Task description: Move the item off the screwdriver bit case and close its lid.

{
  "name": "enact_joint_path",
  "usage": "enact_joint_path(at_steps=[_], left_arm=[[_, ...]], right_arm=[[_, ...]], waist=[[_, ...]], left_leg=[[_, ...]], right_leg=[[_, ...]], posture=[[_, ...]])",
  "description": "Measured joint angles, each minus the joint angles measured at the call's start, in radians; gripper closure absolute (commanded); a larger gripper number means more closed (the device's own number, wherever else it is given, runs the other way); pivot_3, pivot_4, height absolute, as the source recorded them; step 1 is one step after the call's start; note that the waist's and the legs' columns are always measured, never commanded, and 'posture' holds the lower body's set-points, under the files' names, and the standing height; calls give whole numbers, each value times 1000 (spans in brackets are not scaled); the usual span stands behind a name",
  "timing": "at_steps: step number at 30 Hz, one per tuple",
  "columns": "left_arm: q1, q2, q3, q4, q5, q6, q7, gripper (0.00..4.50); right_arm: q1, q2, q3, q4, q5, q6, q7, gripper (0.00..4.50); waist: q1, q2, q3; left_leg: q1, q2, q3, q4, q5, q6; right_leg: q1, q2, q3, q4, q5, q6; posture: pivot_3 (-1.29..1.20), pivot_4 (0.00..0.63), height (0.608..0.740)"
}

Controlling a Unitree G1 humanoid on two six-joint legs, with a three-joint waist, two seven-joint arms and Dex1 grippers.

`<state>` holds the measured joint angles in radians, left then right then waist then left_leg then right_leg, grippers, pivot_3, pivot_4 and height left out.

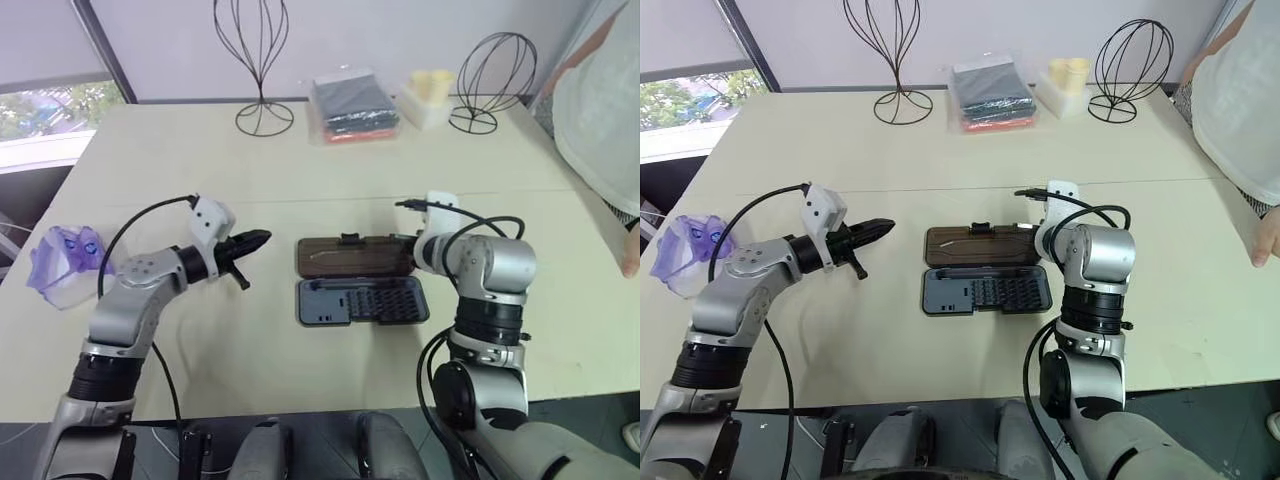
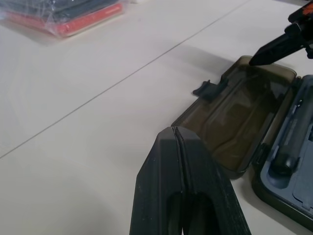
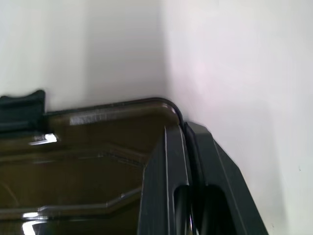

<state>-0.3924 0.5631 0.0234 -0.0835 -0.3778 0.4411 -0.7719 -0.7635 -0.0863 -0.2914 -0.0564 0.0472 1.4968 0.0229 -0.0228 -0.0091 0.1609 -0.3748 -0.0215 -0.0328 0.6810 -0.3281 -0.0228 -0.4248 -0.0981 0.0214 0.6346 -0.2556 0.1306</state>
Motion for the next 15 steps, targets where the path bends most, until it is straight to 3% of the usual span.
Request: enact_joint_path(at_steps=[15], left_arm=[[-1,3,0,1,4,-25,10,4500]], right_arm=[[90,-86,110,-151,81,90,54,4464]], waist=[[-3,0,0]], left_leg=[[0,0,0,-1,-1,3]], right_leg=[[-1,0,0,-1,0,0]], posture=[[0,150,740]])
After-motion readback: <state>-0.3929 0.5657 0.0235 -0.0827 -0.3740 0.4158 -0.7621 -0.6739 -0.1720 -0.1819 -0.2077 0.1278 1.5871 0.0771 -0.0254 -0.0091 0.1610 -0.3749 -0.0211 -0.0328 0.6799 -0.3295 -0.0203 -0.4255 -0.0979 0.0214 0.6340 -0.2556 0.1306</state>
